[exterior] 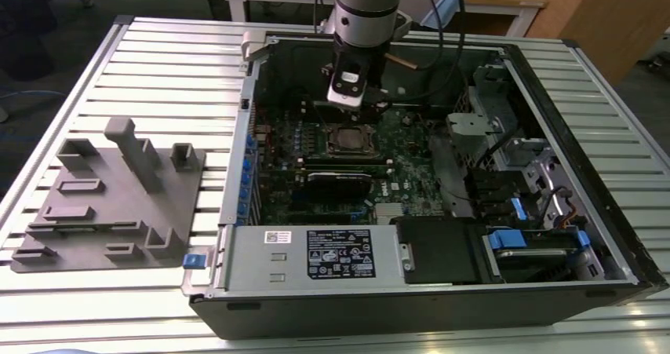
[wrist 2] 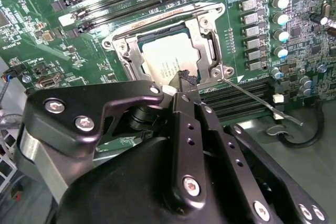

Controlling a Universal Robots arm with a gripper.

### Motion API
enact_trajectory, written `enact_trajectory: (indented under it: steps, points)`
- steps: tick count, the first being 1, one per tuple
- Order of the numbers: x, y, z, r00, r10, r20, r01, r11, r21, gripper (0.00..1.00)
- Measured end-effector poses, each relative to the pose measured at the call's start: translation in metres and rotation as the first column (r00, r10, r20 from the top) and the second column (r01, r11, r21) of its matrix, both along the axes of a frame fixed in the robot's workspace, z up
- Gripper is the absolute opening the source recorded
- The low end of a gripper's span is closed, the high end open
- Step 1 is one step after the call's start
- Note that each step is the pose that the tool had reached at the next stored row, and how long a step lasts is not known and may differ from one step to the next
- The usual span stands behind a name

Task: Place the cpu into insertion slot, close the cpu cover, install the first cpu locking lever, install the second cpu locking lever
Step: 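Close the cpu cover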

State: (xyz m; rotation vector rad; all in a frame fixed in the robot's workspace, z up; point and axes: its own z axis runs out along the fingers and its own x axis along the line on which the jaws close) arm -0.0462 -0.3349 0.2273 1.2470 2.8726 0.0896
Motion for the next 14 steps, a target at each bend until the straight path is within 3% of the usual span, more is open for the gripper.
enact_trajectory:
  steps: [10,14]
  points:
    - [0.0,0.0,0.0,1.0,0.005,0.0,-0.005,1.0,0.0,0.11]
    - [0.0,0.0,0.0,0.9995,0.03,0.0,-0.03,0.9995,0.0001,0.11]
